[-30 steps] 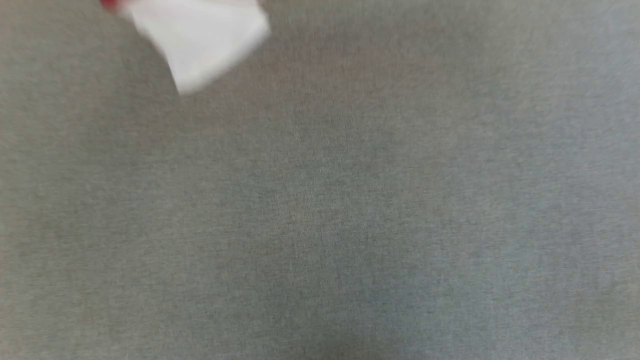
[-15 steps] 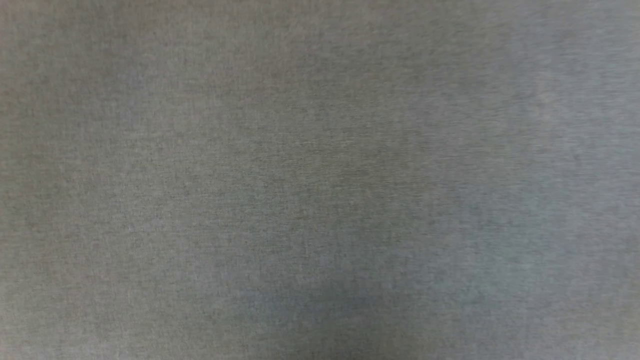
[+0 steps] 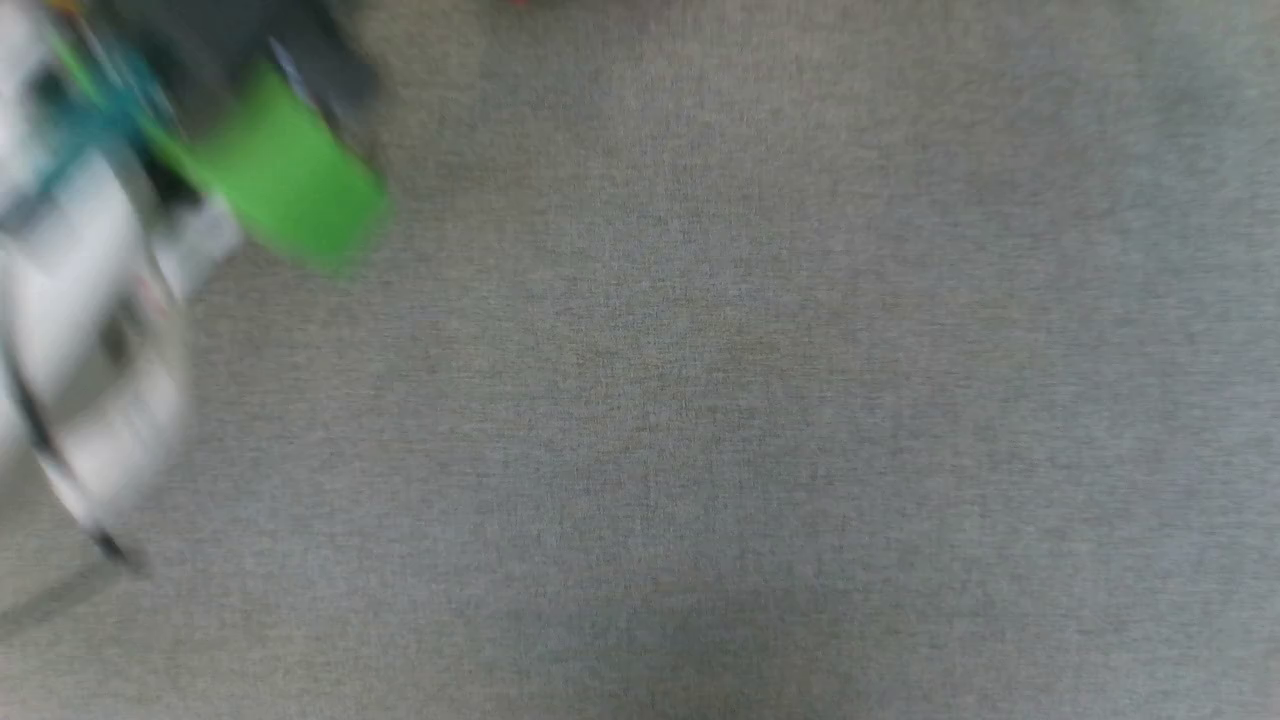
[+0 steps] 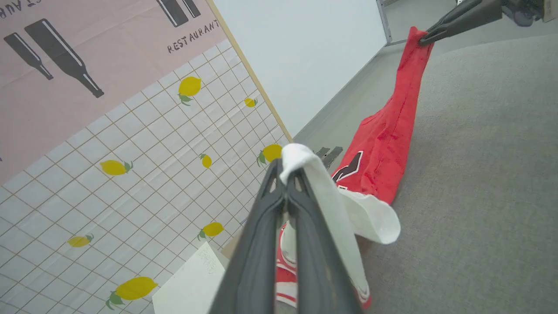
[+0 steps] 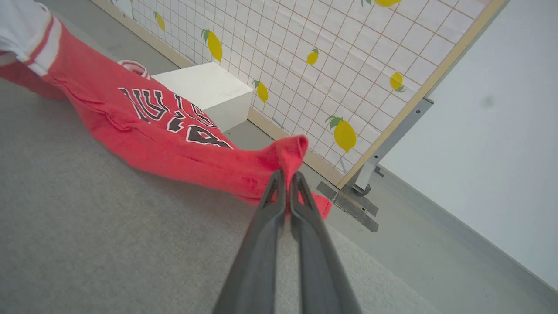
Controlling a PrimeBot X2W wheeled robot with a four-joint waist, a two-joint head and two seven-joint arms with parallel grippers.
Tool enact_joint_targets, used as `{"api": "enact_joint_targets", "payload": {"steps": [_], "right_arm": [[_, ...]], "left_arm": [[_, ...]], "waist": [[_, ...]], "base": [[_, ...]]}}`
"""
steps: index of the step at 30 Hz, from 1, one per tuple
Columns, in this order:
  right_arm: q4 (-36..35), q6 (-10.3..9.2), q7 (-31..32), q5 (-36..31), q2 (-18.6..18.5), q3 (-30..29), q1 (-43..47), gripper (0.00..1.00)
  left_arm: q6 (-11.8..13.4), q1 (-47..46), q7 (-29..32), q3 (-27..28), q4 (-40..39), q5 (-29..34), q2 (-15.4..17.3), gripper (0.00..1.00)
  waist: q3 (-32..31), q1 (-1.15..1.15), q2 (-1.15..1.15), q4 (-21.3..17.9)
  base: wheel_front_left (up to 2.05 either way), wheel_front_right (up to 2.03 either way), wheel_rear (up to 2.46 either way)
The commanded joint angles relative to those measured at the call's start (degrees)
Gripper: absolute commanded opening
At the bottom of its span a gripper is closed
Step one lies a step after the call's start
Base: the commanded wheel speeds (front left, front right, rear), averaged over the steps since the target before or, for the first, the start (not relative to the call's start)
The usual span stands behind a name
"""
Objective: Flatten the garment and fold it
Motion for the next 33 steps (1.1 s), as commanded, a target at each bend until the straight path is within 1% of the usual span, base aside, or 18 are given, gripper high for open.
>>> {"api": "enact_joint_targets", "payload": {"steps": [1, 3, 5, 7, 10, 11, 12, 16, 19, 22, 28, 33], "right_arm": [[-1.16, -0.1, -0.39, 0.73, -0.85, -1.87, 4.33, 0.0], [-2.38, -0.1, -0.61, 1.11, -1.3, -5.57, 10.87, 0.0], [-3.17, -0.1, -0.51, 0.92, -0.83, -9.14, 17.52, 0.0], [-3.81, -0.1, -0.45, 0.4, 0.62, -12.89, 24.13, 0.0], [-4.4, -0.1, 0.03, -1.04, 4.31, -18.61, 34.08, 0.0], [-4.93, -0.1, 0.75, -2.62, 7.01, -21.89, 40.28, 0.0], [-5.22, -0.1, 1.11, -3.64, 8.19, -23.26, 42.84, 0.0], [-7.04, -0.1, 3.55, -7.68, 13.84, -28.58, 52.75, 0.0], [-8.47, -0.1, 5.89, -10.65, 17.63, -31.92, 59.45, 0.0], [-9.46, -0.1, 8.07, -11.58, 20.69, -34.42, 64.75, 0.0], [-11.12, -0.1, 12.67, -13.31, 24.78, -38.4, 73.57, 0.0], [-12.02, -0.1, 16.64, -14.52, 27.07, -41.07, 79.74, 0.0]], "left_arm": [[1.54, 3.78, 0.02, -1.18, -2.04, -0.06, 0.89, 0.0], [3.72, 8.76, 0.46, -3.45, -4.67, 0.69, 1.77, 0.0], [6.15, 13.95, 0.8, -5.5, -6.29, 0.1, 1.6, 0.0], [8.79, 19.2, 0.64, -7.22, -6.93, -1.35, 0.66, 0.0], [13.07, 26.61, -0.13, -8.93, -6.46, -4.32, -1.61, 0.0], [15.01, 30.39, -0.33, -9.86, -5.34, -6.04, -2.81, 0.0], [15.8, 31.85, -0.55, -10.09, -4.67, -6.78, -3.33, 0.0], [17.79, 38.26, -0.88, -11.13, -2.27, -11.37, -5.26, 0.0], [18.45, 42.66, 0.1, -11.89, -0.49, -15.08, -5.4, 0.0], [18.99, 46.4, 1.08, -12.01, 0.33, -18.84, -5.13, 0.0], [20.28, 53.95, 5.23, -12.67, -0.37, -26.7, -2.96, 0.0], [21.37, 58.46, 7.39, -13.06, -2.11, -31.12, -1.28, 0.0]], "waist": [[-3.69, -0.01, 0.0, -0.05], [-5.19, -0.01, 0.0, -0.04], [-6.64, -0.01, 0.0, -0.1], [-8.15, -0.01, 0.0, -0.3], [-10.48, -0.01, 0.0, -0.43], [-12.18, -0.01, 0.0, -0.36], [-13.01, -0.01, 0.0, -0.35], [-16.12, -0.01, 0.0, -0.75], [-18.42, -0.01, 0.0, -1.15], [-20.18, -0.01, 0.0, -1.41], [-23.93, -0.01, 0.0, -1.79], [-26.99, -0.01, 0.0, -1.46]], "base": [[0.0, 0.0, 0.0], [0.0, 0.0, 0.0], [0.0, 0.0, 0.0], [0.0, 0.0, 0.0], [0.0, 0.0, 0.0], [0.0, 0.0, 0.0], [0.0, 0.0, 0.0], [0.0, 0.0, 0.0], [0.0, 0.0, 0.0], [0.0, 0.0, 0.0], [0.0, 0.0, 0.0], [0.0, 0.0, 0.0]]}}
